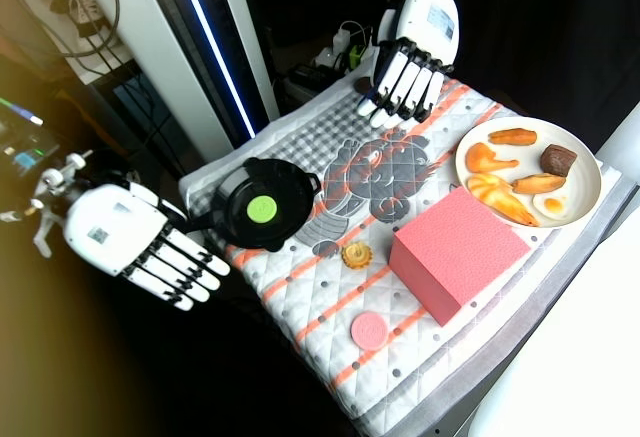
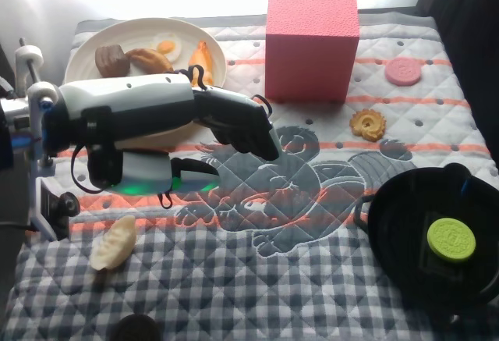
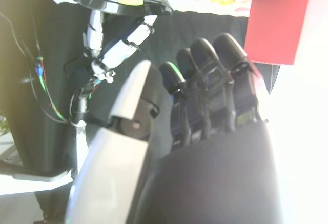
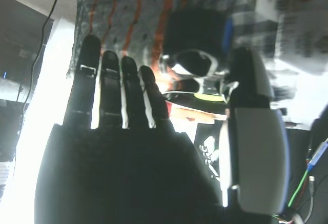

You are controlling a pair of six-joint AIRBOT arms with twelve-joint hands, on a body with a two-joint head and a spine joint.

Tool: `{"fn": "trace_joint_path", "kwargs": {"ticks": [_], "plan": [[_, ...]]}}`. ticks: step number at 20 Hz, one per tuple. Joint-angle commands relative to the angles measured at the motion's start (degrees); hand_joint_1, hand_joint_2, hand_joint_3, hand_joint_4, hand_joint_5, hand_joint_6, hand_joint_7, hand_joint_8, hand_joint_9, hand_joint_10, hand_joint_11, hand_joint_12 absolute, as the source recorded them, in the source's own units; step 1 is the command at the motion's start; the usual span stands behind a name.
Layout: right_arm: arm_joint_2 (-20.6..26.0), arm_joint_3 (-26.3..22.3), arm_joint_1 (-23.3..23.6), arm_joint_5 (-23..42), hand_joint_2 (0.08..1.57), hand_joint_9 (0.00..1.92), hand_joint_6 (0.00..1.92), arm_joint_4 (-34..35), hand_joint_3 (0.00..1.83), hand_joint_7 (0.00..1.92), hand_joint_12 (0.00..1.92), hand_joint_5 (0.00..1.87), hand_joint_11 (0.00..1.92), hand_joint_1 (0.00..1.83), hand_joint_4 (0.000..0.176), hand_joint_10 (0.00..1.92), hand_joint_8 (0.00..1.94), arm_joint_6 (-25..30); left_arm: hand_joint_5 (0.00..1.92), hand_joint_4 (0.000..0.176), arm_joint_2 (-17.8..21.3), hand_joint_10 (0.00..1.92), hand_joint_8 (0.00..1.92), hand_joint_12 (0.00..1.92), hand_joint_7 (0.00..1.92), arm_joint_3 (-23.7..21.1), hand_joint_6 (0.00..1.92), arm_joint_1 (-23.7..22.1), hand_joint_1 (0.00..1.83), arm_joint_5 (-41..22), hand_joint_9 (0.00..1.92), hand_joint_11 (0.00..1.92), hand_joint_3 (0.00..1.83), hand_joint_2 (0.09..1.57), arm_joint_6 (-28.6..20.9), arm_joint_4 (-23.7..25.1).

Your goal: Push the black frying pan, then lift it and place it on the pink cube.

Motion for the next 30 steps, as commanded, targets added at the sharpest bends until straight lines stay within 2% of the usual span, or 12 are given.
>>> {"fn": "trace_joint_path", "kwargs": {"ticks": [1, 3, 6, 12, 15, 20, 23, 24, 25, 26, 27, 30], "plan": [[0.0, 0.5, 0.8, 5.3, 1.14, 0.07, 0.00, 1.2, 0.00, 0.04, 0.62, 0.00, 0.00, 0.61, 0.000, 0.01, 0.00, -0.9, 0.35, 0.000, 0.3, 0.85, 0.47, 1.28, 0.42, -0.2, 0.81, -0.3, 1.28, -5.1, 0.26, 0.00, 0.00, 1.33, -0.1, -2.2], [0.0, 0.8, 1.3, 5.3, 1.14, 0.06, 0.00, 1.8, 0.00, 0.04, 0.60, 0.00, 0.00, 0.56, 0.000, 0.00, 0.00, -1.5, 0.34, 0.000, 0.3, 0.84, 0.45, 1.26, 0.41, -0.2, 0.81, -0.3, 1.28, -5.2, 0.24, 0.00, 0.00, 1.32, 0.0, -2.2], [-0.1, 1.2, 1.7, 5.3, 1.15, 0.07, 0.00, 3.4, 0.00, 0.04, 0.97, 0.00, 0.00, 0.60, 0.000, 0.00, 0.00, -3.3, 0.31, 0.000, 0.3, 0.83, 0.42, 1.24, 0.41, -0.2, 0.81, -0.1, 1.25, -5.3, 0.24, 0.00, 0.00, 1.37, 0.6, -3.1], [-1.5, 2.1, 3.4, 5.1, 1.14, 0.08, 0.00, 4.1, 0.00, 0.06, 0.71, 0.00, 0.00, 0.62, 0.000, 0.01, 0.01, -4.1, 0.29, 0.000, 0.3, 0.76, 0.33, 1.28, 0.45, -0.2, 0.89, 0.3, 1.28, -5.7, 0.29, 0.00, 0.00, 1.35, 0.8, -3.8], [-2.7, 2.0, 3.4, 4.7, 1.11, 0.11, 0.01, 3.7, 0.00, 0.09, 0.92, 0.03, 0.00, 0.68, 0.000, 0.01, 0.00, -4.1, 0.27, 0.000, 0.3, 0.77, 0.30, 1.24, 0.45, -0.2, 0.90, 0.4, 1.27, -5.7, 0.28, 0.00, 0.00, 1.34, 1.0, -4.0], [-4.1, 2.7, 4.3, 3.1, 1.15, 0.12, 0.00, 3.3, 0.00, 0.11, 0.86, 0.05, 0.00, 0.66, 0.000, 0.01, 0.00, -4.4, 0.28, 0.000, 0.3, 0.77, 0.27, 1.32, 0.48, -0.2, 0.90, 0.6, 1.31, -5.8, 0.29, 0.00, 0.00, 1.32, 1.3, -4.6], [-6.3, 4.0, 7.9, -1.1, 1.15, 0.27, 0.08, 3.1, 0.00, 0.32, 1.12, 0.28, 0.00, 0.76, 0.000, 0.07, 0.05, -7.4, 0.30, 0.000, 0.5, 0.77, 0.27, 1.28, 0.48, -0.2, 0.87, 1.2, 1.30, -6.1, 0.28, 0.00, 0.00, 1.35, 1.4, -5.3], [-7.2, 4.4, 9.4, -2.7, 1.16, 0.39, 0.48, 3.1, 0.00, 0.53, 1.39, 0.37, 0.00, 0.81, 0.000, 0.41, 0.22, -9.0, 0.30, 0.000, 0.7, 0.75, 0.27, 1.22, 0.47, -0.3, 0.86, 1.4, 1.29, -6.1, 0.28, 0.00, 0.00, 1.35, 1.4, -5.4], [-7.9, 4.8, 10.1, -3.4, 1.18, 0.35, 0.94, 3.1, 0.00, 0.51, 1.68, 0.33, 0.01, 0.84, 0.000, 0.99, 0.69, -9.7, 0.30, 0.000, 0.8, 0.75, 0.27, 1.20, 0.46, -0.3, 0.84, 1.6, 1.28, -6.1, 0.28, 0.00, 0.00, 1.35, 1.4, -5.5], [-8.5, 5.1, 10.3, -3.5, 1.28, 0.64, 1.44, 3.2, 0.02, 0.59, 1.87, 0.57, 0.65, 0.93, 0.000, 1.73, 1.54, -9.8, 0.32, 0.000, 0.9, 0.76, 0.29, 1.20, 0.47, -0.4, 0.82, 1.7, 1.29, -6.1, 0.28, 0.00, 0.00, 1.33, 1.4, -5.7], [-9.0, 5.4, 10.3, -3.5, 1.33, 1.05, 1.65, 3.5, 0.05, 0.86, 1.91, 0.56, 1.15, 0.97, 0.000, 1.88, 1.86, -9.7, 0.35, 0.000, 0.9, 0.76, 0.31, 1.25, 0.48, -0.4, 0.79, 1.8, 1.29, -6.2, 0.29, 0.00, 0.00, 1.35, 1.4, -5.8], [-10.1, 5.9, 10.3, -3.4, 1.28, 1.52, 1.92, 4.8, 0.01, 1.42, 1.92, 1.20, 1.57, 1.35, 0.000, 1.92, 1.94, -9.7, 0.34, 0.000, 1.0, 0.79, 0.35, 1.23, 0.44, -0.4, 0.74, 2.2, 1.27, -6.3, 0.25, 0.00, 0.00, 1.34, 1.4, -6.2]]}}
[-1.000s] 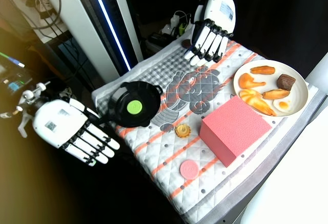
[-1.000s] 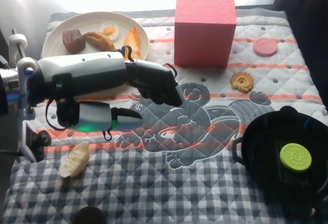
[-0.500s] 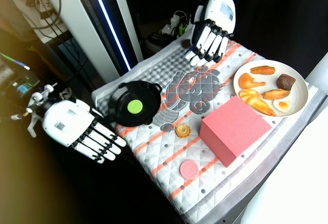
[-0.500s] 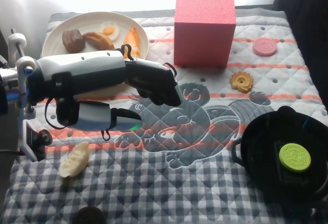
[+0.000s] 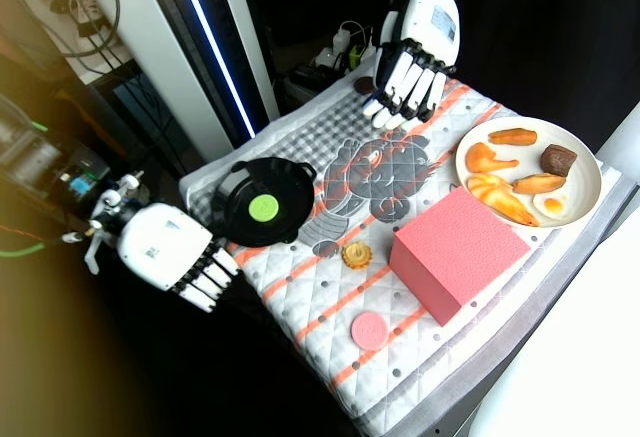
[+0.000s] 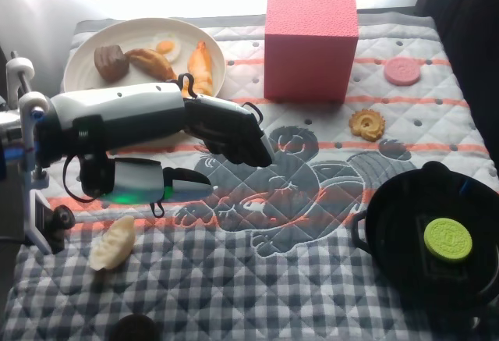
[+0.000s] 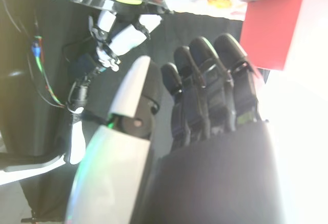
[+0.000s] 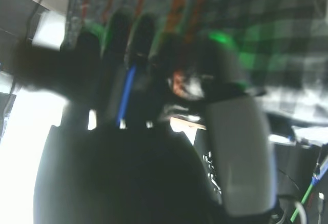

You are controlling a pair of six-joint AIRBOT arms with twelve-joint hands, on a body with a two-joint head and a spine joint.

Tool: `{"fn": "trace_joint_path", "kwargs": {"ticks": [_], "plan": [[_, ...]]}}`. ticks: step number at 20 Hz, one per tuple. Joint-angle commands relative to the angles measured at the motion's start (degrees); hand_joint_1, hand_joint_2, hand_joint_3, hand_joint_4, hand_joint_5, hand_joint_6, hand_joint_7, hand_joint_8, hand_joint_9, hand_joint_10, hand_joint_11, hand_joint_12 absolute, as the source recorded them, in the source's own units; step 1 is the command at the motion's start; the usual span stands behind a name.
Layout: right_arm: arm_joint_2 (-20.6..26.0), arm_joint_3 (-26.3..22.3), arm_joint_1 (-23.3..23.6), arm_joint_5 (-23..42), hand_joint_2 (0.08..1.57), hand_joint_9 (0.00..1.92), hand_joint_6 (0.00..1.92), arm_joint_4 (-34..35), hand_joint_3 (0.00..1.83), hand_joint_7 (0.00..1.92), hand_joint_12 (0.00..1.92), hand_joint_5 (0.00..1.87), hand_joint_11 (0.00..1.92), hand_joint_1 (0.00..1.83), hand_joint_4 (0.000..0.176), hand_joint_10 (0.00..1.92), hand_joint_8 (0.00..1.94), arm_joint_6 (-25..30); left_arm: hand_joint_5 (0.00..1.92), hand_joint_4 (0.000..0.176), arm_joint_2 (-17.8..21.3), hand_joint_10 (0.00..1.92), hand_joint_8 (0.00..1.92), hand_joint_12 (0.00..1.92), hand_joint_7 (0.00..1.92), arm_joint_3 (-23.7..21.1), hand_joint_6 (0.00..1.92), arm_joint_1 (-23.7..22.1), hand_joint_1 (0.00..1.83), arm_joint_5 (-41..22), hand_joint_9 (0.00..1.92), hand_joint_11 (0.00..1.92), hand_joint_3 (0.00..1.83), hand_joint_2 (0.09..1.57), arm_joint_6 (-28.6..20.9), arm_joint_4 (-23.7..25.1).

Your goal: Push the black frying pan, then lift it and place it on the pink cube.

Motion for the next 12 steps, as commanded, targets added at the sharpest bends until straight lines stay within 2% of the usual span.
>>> {"fn": "trace_joint_path", "kwargs": {"ticks": [1, 2, 3, 5, 6, 7, 8, 10, 12], "plan": [[0.0, 0.3, 0.3, 5.5, 1.28, 1.60, 1.92, 0.2, 0.01, 1.52, 1.92, 1.31, 1.63, 1.41, 0.000, 1.92, 1.94, -0.1, 0.34, 0.000, 0.7, 0.80, 0.36, 1.23, 0.44, -0.3, 0.73, -0.1, 1.26, -5.3, 0.25, 0.00, 0.00, 1.35, 0.0, -2.6], [-0.2, 0.3, -0.1, 6.3, 1.28, 1.67, 1.92, 0.7, 0.01, 1.61, 1.92, 1.39, 1.70, 1.48, 0.007, 1.92, 1.94, -0.1, 0.36, 0.000, 0.9, 0.82, 0.40, 1.25, 0.44, -0.4, 0.74, 0.2, 1.25, -5.4, 0.25, 0.00, 0.00, 1.36, 0.6, -3.3], [-0.3, 0.2, -0.5, 7.3, 1.29, 1.70, 1.92, 1.5, 0.02, 1.65, 1.92, 1.42, 1.73, 1.49, 0.023, 1.92, 1.94, -0.1, 0.36, 0.000, 1.1, 0.84, 0.43, 1.28, 0.43, -0.5, 0.76, 0.5, 1.22, -5.6, 0.26, 0.00, 0.00, 1.38, 1.4, -4.3], [-0.5, -0.1, -1.5, 9.7, 1.31, 1.72, 1.92, 3.0, 0.03, 1.66, 1.92, 1.45, 1.75, 1.44, 0.026, 1.92, 1.94, -0.1, 0.35, 0.000, 1.3, 0.88, 0.48, 1.32, 0.41, -0.6, 0.78, 1.0, 1.23, -5.9, 0.25, 0.00, 0.00, 1.39, 1.9, -5.2], [-0.5, -0.3, -2.1, 11.2, 1.32, 1.72, 1.92, 3.7, 0.02, 1.65, 1.92, 1.44, 1.75, 1.44, 0.099, 1.92, 1.94, -0.1, 0.33, 0.000, 1.4, 0.88, 0.50, 1.35, 0.41, -0.6, 0.80, 1.1, 1.21, -5.9, 0.25, 0.00, 0.00, 1.40, 1.9, -5.3], [-0.5, -0.6, -2.6, 12.5, 1.32, 1.70, 1.92, 4.1, 0.01, 1.62, 1.92, 1.42, 1.73, 1.45, 0.161, 1.92, 1.94, 0.2, 0.33, 0.000, 1.4, 0.89, 0.50, 1.33, 0.41, -0.6, 0.83, 1.3, 1.21, -5.9, 0.26, 0.00, 0.00, 1.40, 2.0, -5.6], [-0.6, -0.7, -3.1, 13.8, 1.32, 1.70, 1.92, 4.2, 0.01, 1.62, 1.92, 1.42, 1.72, 1.44, 0.173, 1.92, 1.94, 0.8, 0.33, 0.000, 1.5, 0.89, 0.51, 1.33, 0.41, -0.6, 0.84, 1.5, 1.22, -5.9, 0.27, 0.00, 0.00, 1.39, 2.5, -6.2], [-0.7, -1.2, -3.7, 16.8, 1.30, 1.68, 1.92, 4.2, 0.00, 1.60, 1.92, 1.41, 1.68, 1.51, 0.176, 1.92, 1.94, 1.6, 0.29, 0.000, 1.8, 0.86, 0.49, 1.27, 0.38, -0.7, 0.86, 2.2, 1.22, -6.2, 0.23, 0.00, 0.00, 1.38, 3.5, -7.6], [-0.7, -1.7, -4.5, 18.9, 1.29, 1.66, 1.92, 4.3, 0.00, 1.59, 1.92, 1.41, 1.64, 1.51, 0.176, 1.92, 1.94, 2.2, 0.29, 0.000, 1.9, 0.86, 0.49, 1.31, 0.38, -0.8, 0.90, 2.7, 1.17, -6.5, 0.22, 0.00, 0.00, 1.40, 4.2, -8.8]]}}
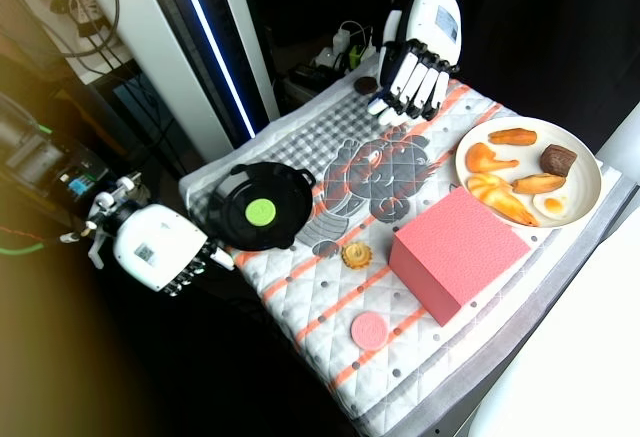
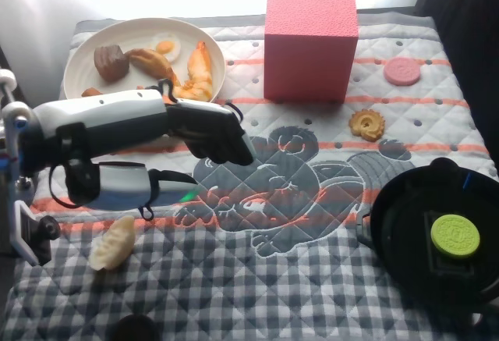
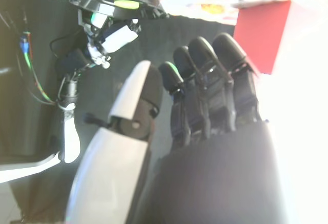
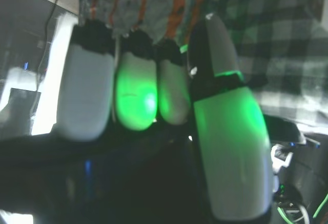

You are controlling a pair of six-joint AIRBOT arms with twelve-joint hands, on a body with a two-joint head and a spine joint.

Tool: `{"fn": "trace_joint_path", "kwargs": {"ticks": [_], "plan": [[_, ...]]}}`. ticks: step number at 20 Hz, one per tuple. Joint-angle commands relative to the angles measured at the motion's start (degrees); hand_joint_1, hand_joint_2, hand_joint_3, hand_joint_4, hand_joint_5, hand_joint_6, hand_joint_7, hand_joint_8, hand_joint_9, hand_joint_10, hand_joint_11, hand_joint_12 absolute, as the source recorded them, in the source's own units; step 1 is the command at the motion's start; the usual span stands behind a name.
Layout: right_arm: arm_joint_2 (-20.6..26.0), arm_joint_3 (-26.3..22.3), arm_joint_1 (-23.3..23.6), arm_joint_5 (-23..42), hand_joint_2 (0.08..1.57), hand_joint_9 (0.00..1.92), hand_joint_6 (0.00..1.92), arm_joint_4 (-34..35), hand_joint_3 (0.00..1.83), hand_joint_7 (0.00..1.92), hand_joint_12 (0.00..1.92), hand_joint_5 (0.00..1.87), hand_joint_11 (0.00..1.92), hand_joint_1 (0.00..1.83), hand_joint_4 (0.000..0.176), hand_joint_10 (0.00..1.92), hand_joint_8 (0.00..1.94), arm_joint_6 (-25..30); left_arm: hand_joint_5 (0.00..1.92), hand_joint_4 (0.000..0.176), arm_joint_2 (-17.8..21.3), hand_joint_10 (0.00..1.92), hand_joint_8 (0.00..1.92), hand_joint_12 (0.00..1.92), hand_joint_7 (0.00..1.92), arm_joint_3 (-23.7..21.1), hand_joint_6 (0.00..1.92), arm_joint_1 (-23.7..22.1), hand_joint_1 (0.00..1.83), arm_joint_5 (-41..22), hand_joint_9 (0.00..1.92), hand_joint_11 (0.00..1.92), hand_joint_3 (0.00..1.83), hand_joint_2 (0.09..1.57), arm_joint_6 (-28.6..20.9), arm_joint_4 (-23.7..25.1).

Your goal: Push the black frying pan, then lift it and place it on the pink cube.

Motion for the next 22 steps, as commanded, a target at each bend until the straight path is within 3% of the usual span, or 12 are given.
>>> {"fn": "trace_joint_path", "kwargs": {"ticks": [1, 7, 13, 17, 20, 21, 22], "plan": [[0.1, -0.2, -0.2, 7.6, 1.30, 1.66, 1.92, -0.6, 0.00, 1.60, 1.92, 1.42, 1.63, 1.50, 0.176, 1.92, 1.94, 0.7, 0.30, 0.000, 0.6, 0.86, 0.49, 1.34, 0.39, -0.2, 0.88, -0.3, 1.17, -5.7, 0.24, 0.00, 0.00, 1.40, 0.2, -2.3], [0.5, -1.7, -3.4, 14.4, 1.34, 1.68, 1.92, -0.8, 0.01, 1.61, 1.92, 1.43, 1.68, 1.39, 0.176, 1.92, 1.94, 3.4, 0.35, 0.000, 0.7, 0.88, 0.43, 1.35, 0.43, -0.2, 0.81, 0.6, 1.17, -6.2, 0.30, 0.00, 0.00, 1.38, 1.4, -4.0], [2.1, -3.9, -5.3, 22.6, 1.36, 1.71, 1.92, -2.2, 0.02, 1.64, 1.92, 1.41, 1.72, 1.28, 0.176, 1.92, 1.94, 5.5, 0.31, 0.000, 0.7, 0.94, 0.44, 1.37, 0.41, -0.2, 0.86, 1.2, 1.12, -6.5, 0.21, 0.00, 0.00, 1.38, 2.1, -5.1], [3.0, -4.7, -5.6, 25.8, 1.36, 1.75, 1.92, -2.9, 0.01, 1.66, 1.92, 1.40, 1.76, 1.30, 0.176, 1.92, 1.94, 5.5, 0.31, 0.000, 0.7, 0.95, 0.52, 1.40, 0.38, -0.2, 0.86, 1.5, 1.12, -6.9, 0.23, 0.00, 0.00, 1.35, 2.7, -5.9], [3.6, -5.5, -5.6, 28.7, 1.34, 1.79, 1.92, -3.5, 0.00, 1.69, 1.92, 1.43, 1.79, 1.34, 0.165, 1.92, 1.94, 5.5, 0.36, 0.000, 0.7, 0.91, 0.49, 1.37, 0.41, -0.3, 0.79, 1.8, 1.14, -7.1, 0.27, 0.00, 0.00, 1.35, 2.7, -6.2], [3.8, -5.6, -5.6, 29.6, 1.34, 1.79, 1.92, -3.7, 0.00, 1.70, 1.92, 1.44, 1.80, 1.32, 0.059, 1.92, 1.94, 5.5, 0.34, 0.000, 0.7, 0.91, 0.47, 1.35, 0.41, -0.3, 0.78, 2.0, 1.13, -7.3, 0.26, 0.00, 0.00, 1.35, 2.7, -6.4], [4.2, -5.7, -5.6, 30.5, 1.34, 1.78, 1.92, -3.8, 0.00, 1.71, 1.92, 1.44, 1.78, 1.30, 0.000, 1.92, 1.94, 5.6, 0.34, 0.000, 0.7, 0.91, 0.47, 1.34, 0.41, -0.3, 0.79, 2.4, 1.15, -7.6, 0.26, 0.00, 0.00, 1.34, 2.9, -6.9]]}}
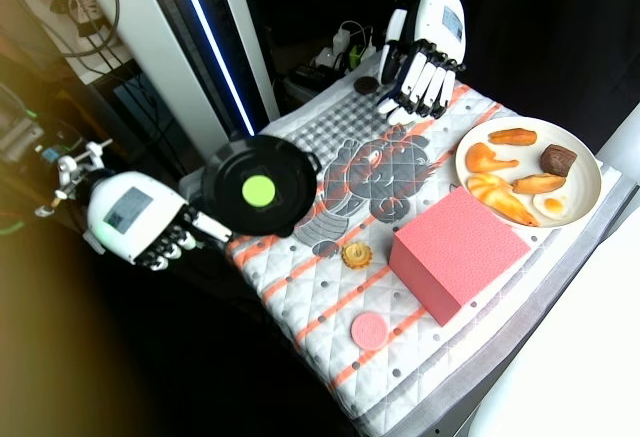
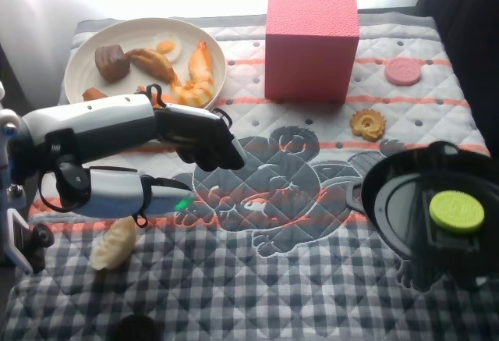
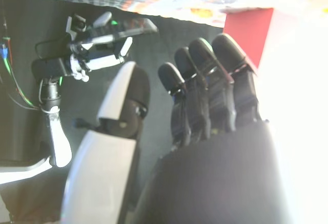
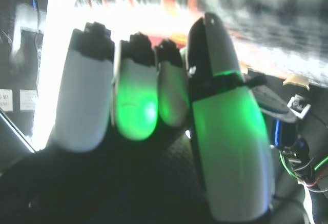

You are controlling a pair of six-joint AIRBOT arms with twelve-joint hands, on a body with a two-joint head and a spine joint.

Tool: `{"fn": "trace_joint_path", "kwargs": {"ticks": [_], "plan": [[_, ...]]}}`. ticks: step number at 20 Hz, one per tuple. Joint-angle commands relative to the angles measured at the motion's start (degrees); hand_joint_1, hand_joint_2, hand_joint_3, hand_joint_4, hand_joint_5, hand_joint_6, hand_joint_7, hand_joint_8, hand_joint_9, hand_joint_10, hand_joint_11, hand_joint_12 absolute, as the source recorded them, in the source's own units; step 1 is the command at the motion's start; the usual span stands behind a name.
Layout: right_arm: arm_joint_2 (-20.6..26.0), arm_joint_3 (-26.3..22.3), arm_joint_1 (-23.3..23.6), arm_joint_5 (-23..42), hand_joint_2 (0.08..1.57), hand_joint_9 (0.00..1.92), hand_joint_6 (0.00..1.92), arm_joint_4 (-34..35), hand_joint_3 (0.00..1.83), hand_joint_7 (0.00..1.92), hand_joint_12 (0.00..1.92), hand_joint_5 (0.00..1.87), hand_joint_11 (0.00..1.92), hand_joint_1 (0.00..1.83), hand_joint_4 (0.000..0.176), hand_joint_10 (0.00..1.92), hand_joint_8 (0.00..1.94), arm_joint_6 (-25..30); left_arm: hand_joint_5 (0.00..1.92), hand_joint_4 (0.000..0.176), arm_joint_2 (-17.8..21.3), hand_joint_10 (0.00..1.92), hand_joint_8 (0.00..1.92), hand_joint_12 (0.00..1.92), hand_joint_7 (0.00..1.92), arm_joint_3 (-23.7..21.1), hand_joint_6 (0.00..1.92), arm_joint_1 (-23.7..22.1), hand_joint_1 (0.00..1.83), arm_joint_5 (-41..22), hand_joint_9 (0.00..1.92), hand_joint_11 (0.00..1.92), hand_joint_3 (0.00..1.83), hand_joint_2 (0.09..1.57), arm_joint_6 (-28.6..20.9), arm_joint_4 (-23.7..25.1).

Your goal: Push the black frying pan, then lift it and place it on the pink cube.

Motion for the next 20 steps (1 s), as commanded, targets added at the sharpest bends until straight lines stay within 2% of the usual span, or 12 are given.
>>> {"fn": "trace_joint_path", "kwargs": {"ticks": [1, 3, 5, 10, 15, 18, 20], "plan": [[0.7, 0.1, 0.2, 8.2, 1.34, 1.78, 1.92, 0.1, 0.00, 1.70, 1.92, 1.44, 1.77, 1.28, 0.000, 1.92, 1.94, 0.4, 0.34, 0.000, 0.4, 0.93, 0.47, 1.35, 0.41, -0.3, 0.80, -0.3, 1.14, -6.0, 0.24, 0.00, 0.00, 1.34, 0.0, -2.1], [1.4, -0.1, 0.5, 9.8, 1.35, 1.78, 1.92, 0.0, 0.00, 1.70, 1.92, 1.45, 1.78, 1.24, 0.000, 1.92, 1.94, 0.4, 0.33, 0.000, 0.4, 0.87, 0.39, 1.22, 0.42, -0.3, 0.79, -0.3, 1.14, -6.0, 0.24, 0.00, 0.00, 1.34, 0.1, -2.1], [1.9, -0.1, 0.7, 11.2, 1.34, 1.78, 1.92, 0.0, 0.00, 1.68, 1.92, 1.43, 1.79, 1.24, 0.000, 1.92, 1.94, 0.4, 0.36, 0.000, 0.4, 0.92, 0.37, 1.31, 0.46, -0.3, 0.76, -0.3, 1.14, -6.1, 0.26, 0.00, 0.00, 1.34, 0.1, -2.3], [2.5, 0.6, 4.0, 12.8, 1.34, 1.69, 1.92, -0.4, 0.00, 1.56, 1.92, 1.33, 1.71, 1.26, 0.000, 1.92, 1.94, -1.2, 0.36, 0.000, 0.4, 0.93, 0.37, 1.34, 0.44, -0.3, 0.76, -0.1, 1.17, -6.4, 0.21, 0.00, 0.00, 1.33, 0.5, -2.9], [2.9, 2.5, 8.6, 11.1, 1.34, 1.66, 1.92, -0.6, 0.00, 1.52, 1.92, 1.27, 1.69, 1.26, 0.000, 1.92, 1.94, -1.4, 0.34, 0.000, 0.4, 0.96, 0.39, 1.40, 0.43, -0.4, 0.80, 0.0, 1.06, -6.5, 0.19, 0.00, 0.00, 1.38, 0.5, -3.1], [2.9, 3.8, 12.4, 8.3, 1.35, 1.68, 1.92, -0.6, 0.00, 1.53, 1.92, 1.31, 1.71, 1.25, 0.000, 1.92, 1.94, -2.4, 0.35, 0.000, 0.6, 0.94, 0.38, 1.26, 0.43, -0.5, 0.75, 0.5, 1.11, -6.5, 0.17, 0.00, 0.00, 1.37, 0.5, -3.3], [2.8, 4.6, 14.4, 6.6, 1.34, 1.71, 1.92, -0.6, 0.00, 1.57, 1.92, 1.26, 1.74, 1.37, 0.000, 1.92, 1.94, -2.9, 0.24, 0.000, 0.6, 0.89, 0.36, 1.05, 0.37, -0.6, 0.83, 0.9, 1.08, -6.5, 0.12, 0.00, 0.00, 1.38, 0.5, -3.5]]}}
